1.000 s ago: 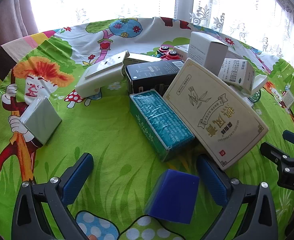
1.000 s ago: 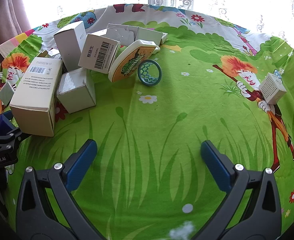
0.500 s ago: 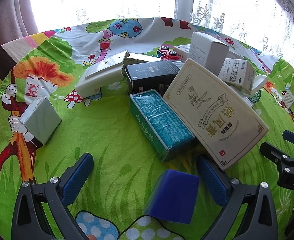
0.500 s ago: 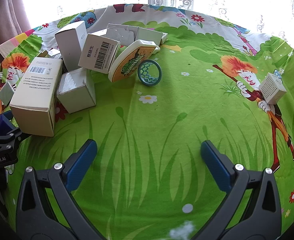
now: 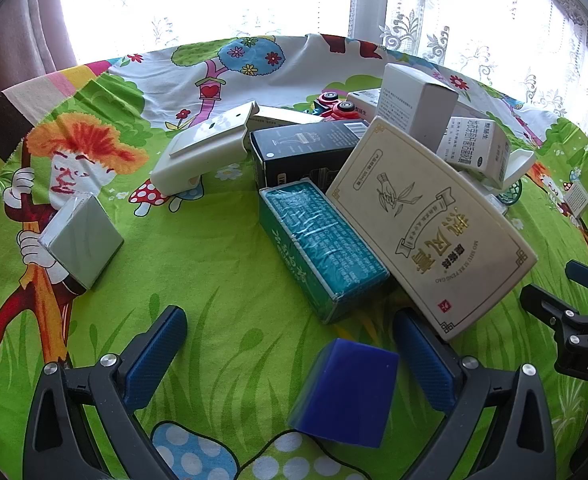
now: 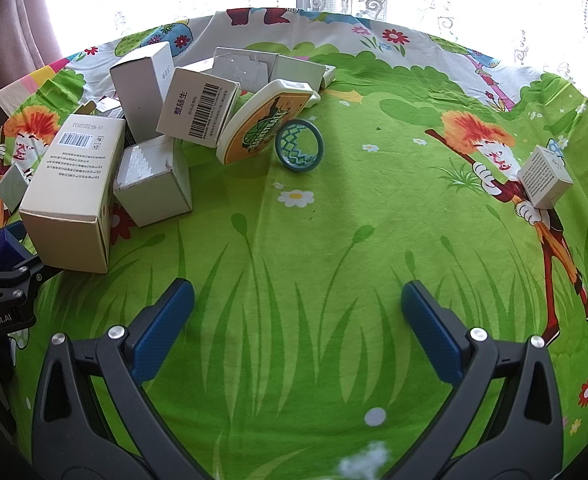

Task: Organize rigid objects
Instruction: 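Grasp the blue block with the left gripper and lift it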

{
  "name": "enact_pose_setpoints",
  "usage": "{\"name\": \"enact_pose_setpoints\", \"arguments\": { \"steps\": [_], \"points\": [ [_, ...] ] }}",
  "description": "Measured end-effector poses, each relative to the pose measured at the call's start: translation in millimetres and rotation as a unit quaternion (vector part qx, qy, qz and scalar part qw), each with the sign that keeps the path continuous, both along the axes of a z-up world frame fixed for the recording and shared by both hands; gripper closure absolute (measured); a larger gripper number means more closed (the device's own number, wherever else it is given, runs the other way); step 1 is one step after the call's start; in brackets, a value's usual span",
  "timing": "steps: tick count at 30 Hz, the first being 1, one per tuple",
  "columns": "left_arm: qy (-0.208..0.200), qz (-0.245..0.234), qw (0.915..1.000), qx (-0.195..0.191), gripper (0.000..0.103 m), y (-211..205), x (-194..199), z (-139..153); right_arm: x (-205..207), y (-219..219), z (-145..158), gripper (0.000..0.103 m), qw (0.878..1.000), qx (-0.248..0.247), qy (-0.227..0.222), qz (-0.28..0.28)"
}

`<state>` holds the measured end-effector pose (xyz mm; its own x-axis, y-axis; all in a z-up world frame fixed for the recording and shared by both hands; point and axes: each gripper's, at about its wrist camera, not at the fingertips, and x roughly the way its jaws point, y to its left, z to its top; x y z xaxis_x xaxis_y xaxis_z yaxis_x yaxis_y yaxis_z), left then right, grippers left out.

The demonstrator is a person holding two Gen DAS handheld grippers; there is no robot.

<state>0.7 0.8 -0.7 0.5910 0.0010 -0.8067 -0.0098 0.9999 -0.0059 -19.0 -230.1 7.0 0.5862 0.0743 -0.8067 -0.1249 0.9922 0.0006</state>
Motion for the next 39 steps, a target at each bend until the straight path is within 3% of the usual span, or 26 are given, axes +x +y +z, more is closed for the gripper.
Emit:
{"name": "enact_pose_setpoints", "arguments": {
  "steps": [23, 34, 39],
  "points": [
    [0.0, 0.0, 1.0, 0.0, 0.0, 0.1, 0.4, 0.0, 0.6, 0.7, -0.5, 0.0, 1.0, -0.002, 0.0, 0.004],
    [0.003, 0.008, 1.0, 0.001, 0.0, -0.7, 0.1, 0.2, -8.1, -7.6, -1.1, 0.0, 0.998, -0.003, 0.029, 0.059],
    [0.049, 0.021, 0.9986, -0.006, 0.0, -0.2, -2.9, 3.3, -22.6, -15.4, -1.5, 0.0, 0.994, -0.001, 0.016, 0.109]
  ]
}}
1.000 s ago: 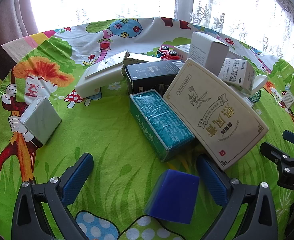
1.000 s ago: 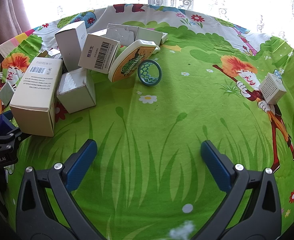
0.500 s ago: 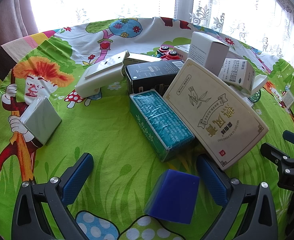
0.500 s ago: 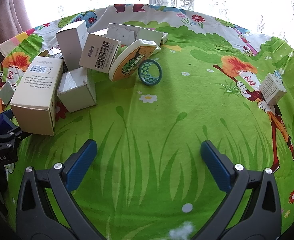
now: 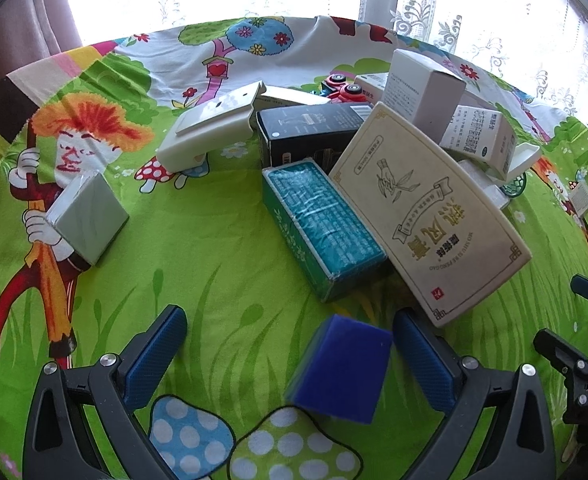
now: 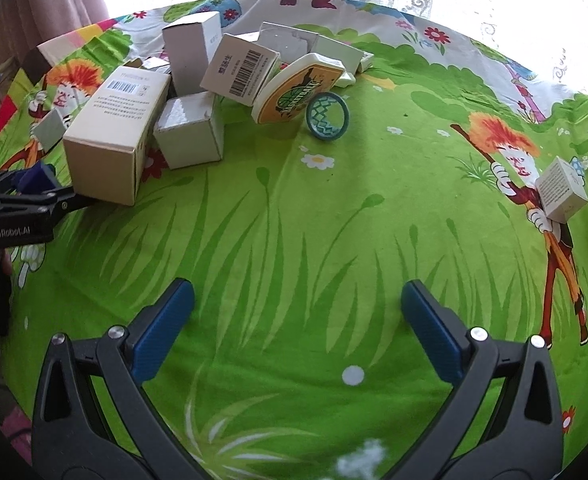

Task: Organize rigid objects
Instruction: 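Grasp the blue block with the left gripper and lift it, then grasp the cream box with the right gripper while the left gripper holds the blue block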

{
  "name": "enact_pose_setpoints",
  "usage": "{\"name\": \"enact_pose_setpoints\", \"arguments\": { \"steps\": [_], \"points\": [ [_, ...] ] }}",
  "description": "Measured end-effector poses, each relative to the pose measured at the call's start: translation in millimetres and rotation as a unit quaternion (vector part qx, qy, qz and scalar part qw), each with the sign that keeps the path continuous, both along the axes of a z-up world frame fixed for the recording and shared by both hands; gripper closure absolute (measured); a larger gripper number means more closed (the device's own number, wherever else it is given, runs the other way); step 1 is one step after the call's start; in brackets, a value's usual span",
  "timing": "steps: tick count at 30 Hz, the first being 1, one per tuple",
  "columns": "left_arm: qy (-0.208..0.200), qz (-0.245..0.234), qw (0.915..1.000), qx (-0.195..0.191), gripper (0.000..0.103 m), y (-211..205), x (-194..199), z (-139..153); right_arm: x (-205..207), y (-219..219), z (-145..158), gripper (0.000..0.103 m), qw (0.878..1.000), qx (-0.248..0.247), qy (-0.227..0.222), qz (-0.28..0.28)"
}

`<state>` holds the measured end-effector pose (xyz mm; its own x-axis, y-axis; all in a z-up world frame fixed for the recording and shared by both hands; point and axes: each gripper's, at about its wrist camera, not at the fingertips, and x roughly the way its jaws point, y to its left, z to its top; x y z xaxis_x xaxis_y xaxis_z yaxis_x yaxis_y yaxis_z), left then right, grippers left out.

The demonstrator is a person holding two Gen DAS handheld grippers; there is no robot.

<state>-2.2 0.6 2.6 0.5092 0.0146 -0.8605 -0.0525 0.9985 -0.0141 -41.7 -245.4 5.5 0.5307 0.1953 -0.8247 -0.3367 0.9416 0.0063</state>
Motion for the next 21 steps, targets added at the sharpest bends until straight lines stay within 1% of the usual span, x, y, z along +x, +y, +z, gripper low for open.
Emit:
{"name": "enact_pose_setpoints", "arguments": {
  "steps": [1, 4, 5, 7, 8, 9, 10, 12, 13, 14, 16, 18, 20, 21],
  "points": [
    [0.0, 0.008, 0.9999, -0.009, 0.0, 0.6, -4.9, 1.0, -2.1, -1.6, -0.1, 0.0, 1.0, 0.002, -0.005, -0.002],
    [-0.021, 0.025, 0.9963, -0.079, 0.0, 6.5, -23.9, 6.6, -4.7, -0.9, 0.3, 0.0, 1.0, -0.002, -0.012, -0.01],
    [-0.026, 0.031, 0.9936, -0.106, 0.0, 8.6, -29.0, 8.4, -5.0, -1.1, 0.2, 0.0, 1.0, -0.001, -0.013, -0.011],
    [-0.032, 0.044, 0.9835, -0.172, 0.0, 13.4, -37.9, 10.9, -4.4, -1.1, 0.4, 0.0, 1.0, 0.0, -0.014, -0.011],
    [-0.031, 0.049, 0.9794, -0.194, 0.0, 14.6, -40.6, 11.4, -4.9, -1.0, 0.3, 0.0, 1.0, 0.0, -0.014, -0.011],
    [-0.028, 0.053, 0.979, -0.195, 0.0, 13.4, -40.9, 12.0, -5.2, -1.1, 0.6, 0.0, 1.0, 0.0, -0.014, -0.012],
    [-0.027, 0.058, 0.9813, -0.182, 0.0, 11.7, -41.3, 12.9, -5.0, -1.2, 0.7, 0.0, 1.0, 0.0, -0.014, -0.012],
    [-0.027, 0.066, 0.9882, -0.135, 0.002, 7.9, -39.7, 14.6, -5.1, -1.9, 0.7, 0.0, 1.0, 0.001, -0.014, -0.012],
    [-0.026, 0.072, 0.9908, -0.112, 0.01, 6.6, -38.2, 14.9, -5.3, -1.9, 0.7, 0.0, 1.0, 0.001, -0.015, -0.013],
    [-0.026, 0.075, 0.992, -0.098, 0.017, 7.2, -36.7, 14.6, -5.6, -1.9, 0.9, 0.0, 1.0, 0.001, -0.015, -0.013],
    [-0.032, 0.08, 0.9933, -0.077, 0.048, 14.5, -31.1, 12.8, -5.6, -2.0, 1.0, 0.0, 1.0, 0.002, -0.014, -0.013],
    [-0.033, 0.069, 0.9946, -0.07, 0.055, 19.6, -29.0, 11.2, -5.8, -1.9, 1.2, 0.0, 1.0, 0.002, -0.015, -0.013],
    [-0.04, 0.058, 0.9947, -0.075, 0.072, 24.1, -31.2, 11.4, -5.9, -1.9, 1.5, 0.0, 1.0, 0.002, -0.015, -0.013],
    [-0.041, 0.056, 0.9948, -0.075, 0.074, 26.8, -32.3, 11.7, -5.9, -2.0, 1.0, 0.0, 1.0, 0.002, -0.015, -0.013]
  ]
}}
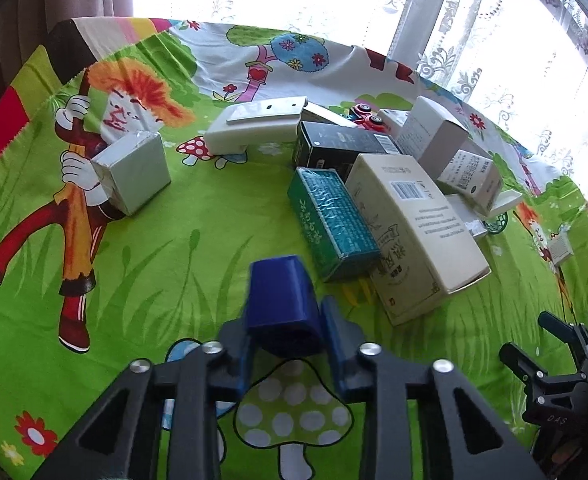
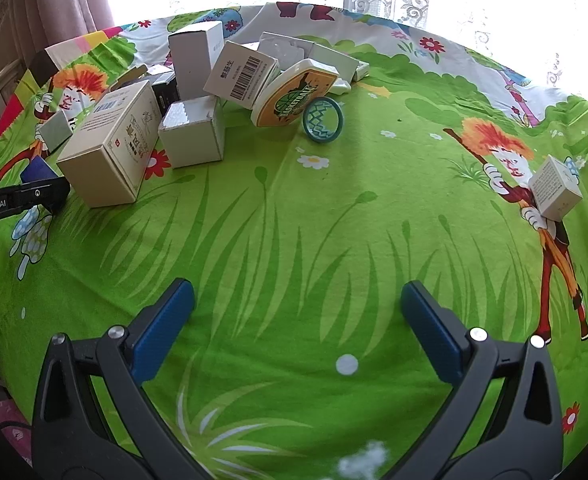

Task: Organize rigid objects
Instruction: 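Grasp the cream box with the right gripper while the left gripper holds the blue block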

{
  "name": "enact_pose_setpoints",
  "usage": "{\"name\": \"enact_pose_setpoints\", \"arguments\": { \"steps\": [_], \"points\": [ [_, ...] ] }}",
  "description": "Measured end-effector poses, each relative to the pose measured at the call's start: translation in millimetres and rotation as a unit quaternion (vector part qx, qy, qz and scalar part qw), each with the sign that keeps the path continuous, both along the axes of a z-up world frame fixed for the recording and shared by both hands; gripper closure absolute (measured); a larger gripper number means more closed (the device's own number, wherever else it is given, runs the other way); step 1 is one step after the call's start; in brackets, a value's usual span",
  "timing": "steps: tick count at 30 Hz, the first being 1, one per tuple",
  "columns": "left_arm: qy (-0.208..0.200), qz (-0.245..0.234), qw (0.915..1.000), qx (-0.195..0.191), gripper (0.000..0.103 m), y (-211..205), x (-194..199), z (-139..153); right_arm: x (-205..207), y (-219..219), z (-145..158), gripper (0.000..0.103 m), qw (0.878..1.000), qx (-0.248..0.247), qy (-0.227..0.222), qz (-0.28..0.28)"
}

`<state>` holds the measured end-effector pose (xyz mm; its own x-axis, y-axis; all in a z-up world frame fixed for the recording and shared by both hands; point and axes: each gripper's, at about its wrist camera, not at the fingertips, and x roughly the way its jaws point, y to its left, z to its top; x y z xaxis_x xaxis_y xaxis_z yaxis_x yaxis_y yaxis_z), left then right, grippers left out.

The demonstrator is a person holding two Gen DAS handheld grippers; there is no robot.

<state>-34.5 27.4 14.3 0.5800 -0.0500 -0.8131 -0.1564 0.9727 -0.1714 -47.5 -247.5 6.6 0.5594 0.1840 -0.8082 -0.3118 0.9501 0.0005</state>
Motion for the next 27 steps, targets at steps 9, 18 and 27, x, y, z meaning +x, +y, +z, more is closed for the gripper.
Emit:
{"name": "enact_pose_setpoints", "arguments": {
  "steps": [9, 18, 27],
  "points": [
    [-0.036, -0.01, 0.9987, 0.036, 0.074, 16.5, -33.6, 8.3, -4.4, 13.6, 14.3, 0.022, 0.996, 0.074, 0.019, 0.039],
    [-0.046, -0.001, 0.9979, 0.045, 0.074, 27.2, -57.2, 4.8, 13.5, 117.2, 40.9, 0.022, 0.993, 0.08, -0.011, 0.084],
    [-0.049, -0.011, 0.998, 0.038, 0.074, 30.7, -77.5, -1.2, 42.0, 125.8, 21.7, 0.047, 0.993, 0.097, 0.02, 0.068]
  ]
}}
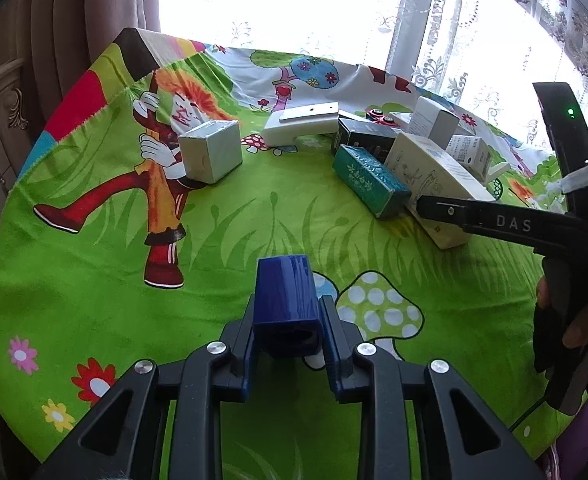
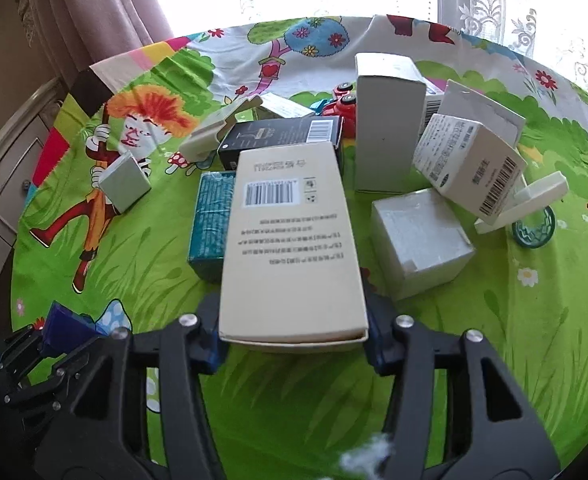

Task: Organize rigid objects
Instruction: 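Grasp the cream box with the right gripper while the left gripper holds the blue block, then carry both boxes to the purple storage box and release them inside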

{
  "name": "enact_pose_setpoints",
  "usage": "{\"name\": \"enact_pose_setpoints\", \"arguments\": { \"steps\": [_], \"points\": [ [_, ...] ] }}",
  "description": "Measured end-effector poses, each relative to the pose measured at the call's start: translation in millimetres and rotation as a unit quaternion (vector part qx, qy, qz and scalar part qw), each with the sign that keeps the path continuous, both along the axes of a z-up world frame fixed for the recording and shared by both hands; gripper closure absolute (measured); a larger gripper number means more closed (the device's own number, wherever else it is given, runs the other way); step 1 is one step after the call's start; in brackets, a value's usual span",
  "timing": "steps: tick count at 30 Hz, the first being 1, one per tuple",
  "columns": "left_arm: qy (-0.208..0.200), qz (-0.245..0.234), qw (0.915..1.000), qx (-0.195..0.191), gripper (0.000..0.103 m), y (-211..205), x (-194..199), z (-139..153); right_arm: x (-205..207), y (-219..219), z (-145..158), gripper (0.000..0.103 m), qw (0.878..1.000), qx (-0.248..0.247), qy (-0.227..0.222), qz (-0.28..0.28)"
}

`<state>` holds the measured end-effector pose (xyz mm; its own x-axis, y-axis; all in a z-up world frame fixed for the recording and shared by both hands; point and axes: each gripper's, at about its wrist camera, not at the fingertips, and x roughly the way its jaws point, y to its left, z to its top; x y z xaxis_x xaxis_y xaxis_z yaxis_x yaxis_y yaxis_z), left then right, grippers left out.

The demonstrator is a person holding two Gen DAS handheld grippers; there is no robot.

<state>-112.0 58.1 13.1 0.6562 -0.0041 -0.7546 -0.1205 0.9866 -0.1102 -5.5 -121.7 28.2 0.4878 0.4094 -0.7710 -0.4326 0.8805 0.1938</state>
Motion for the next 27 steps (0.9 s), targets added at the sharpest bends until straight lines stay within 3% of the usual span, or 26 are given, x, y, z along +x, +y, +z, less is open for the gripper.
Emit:
{"name": "enact_pose_setpoints", "arguments": {
  "steps": [3, 8, 15, 27],
  "points": [
    [0.008, -0.004, 0.9999, 0.007, 0.075, -4.3, -3.4, -1.2, -23.2, -6.3, 7.6, 0.047, 1.0, -0.004, -0.005, 0.02],
    [0.02, -0.024, 0.999, 0.032, 0.075, -24.6, -4.4, 5.1, -56.5, -18.8, 12.4, 0.047, 0.998, -0.04, 0.023, 0.031],
    [0.065, -0.048, 0.9957, 0.046, 0.075, -47.7, -3.5, 8.6, -82.9, -34.2, 24.5, 0.047, 0.995, -0.084, 0.045, 0.04],
    [0.07, -0.102, 0.9906, 0.058, 0.075, -87.0, -23.5, 26.8, -126.6, -85.0, 46.1, 0.047, 0.997, -0.059, 0.041, 0.022]
  ]
}}
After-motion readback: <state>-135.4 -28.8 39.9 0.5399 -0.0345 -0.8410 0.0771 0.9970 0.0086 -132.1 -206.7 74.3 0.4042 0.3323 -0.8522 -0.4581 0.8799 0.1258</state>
